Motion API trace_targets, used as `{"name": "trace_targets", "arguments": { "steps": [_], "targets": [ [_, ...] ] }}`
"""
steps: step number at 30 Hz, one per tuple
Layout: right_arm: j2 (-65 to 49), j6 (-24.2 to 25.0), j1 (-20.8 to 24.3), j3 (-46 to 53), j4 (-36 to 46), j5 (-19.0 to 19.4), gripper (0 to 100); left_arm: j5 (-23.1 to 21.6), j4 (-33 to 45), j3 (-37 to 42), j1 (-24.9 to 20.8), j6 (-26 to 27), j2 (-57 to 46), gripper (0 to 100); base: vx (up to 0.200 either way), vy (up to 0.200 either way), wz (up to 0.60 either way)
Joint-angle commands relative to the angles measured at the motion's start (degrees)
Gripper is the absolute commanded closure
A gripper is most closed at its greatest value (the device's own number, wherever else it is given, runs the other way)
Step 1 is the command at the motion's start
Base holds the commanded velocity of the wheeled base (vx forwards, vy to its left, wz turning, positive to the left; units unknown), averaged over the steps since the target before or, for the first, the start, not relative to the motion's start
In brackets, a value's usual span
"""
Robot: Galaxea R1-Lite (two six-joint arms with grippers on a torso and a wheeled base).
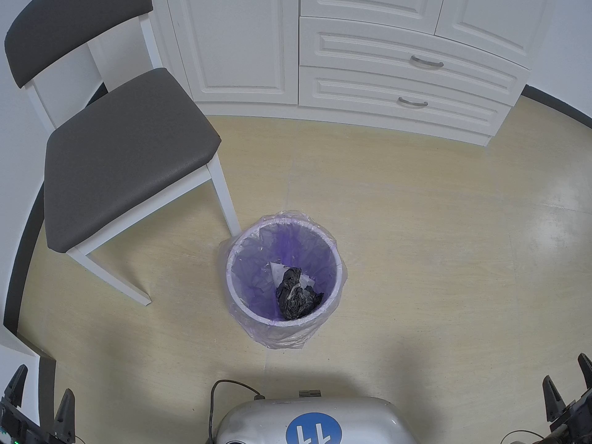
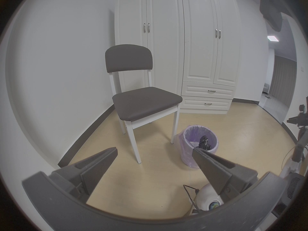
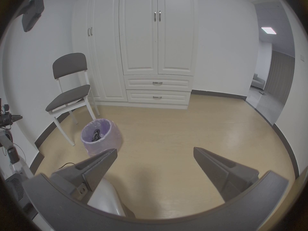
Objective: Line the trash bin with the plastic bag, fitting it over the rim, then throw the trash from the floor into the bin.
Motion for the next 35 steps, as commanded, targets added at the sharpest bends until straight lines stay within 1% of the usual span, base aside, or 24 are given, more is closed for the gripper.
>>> {"name": "trace_targets", "arguments": {
  "steps": [1, 5, 11, 35],
  "targets": [
    [-0.8, 1.4, 0.1, 0.6, -1.9, 0.7, 0, 0.0, 0.0, 0.8, 0.0, 0.1, -0.7, 0, 0.000, 0.000, 0.00],
    [-0.8, 1.5, 0.1, 0.7, -2.4, 0.7, 0, 0.1, 0.0, 0.6, 0.0, -2.2, -0.8, 0, 0.000, 0.000, 0.00],
    [-0.8, 0.7, 0.0, 0.9, -2.5, 0.8, 0, 0.3, 0.0, 0.8, 0.0, -1.0, -0.8, 0, 0.000, 0.000, 0.00],
    [-0.8, 0.7, 0.0, 0.9, -2.5, 0.8, 0, 0.3, -0.1, 0.8, 0.0, -1.0, -0.8, 0, 0.000, 0.000, 0.00]
  ]
}}
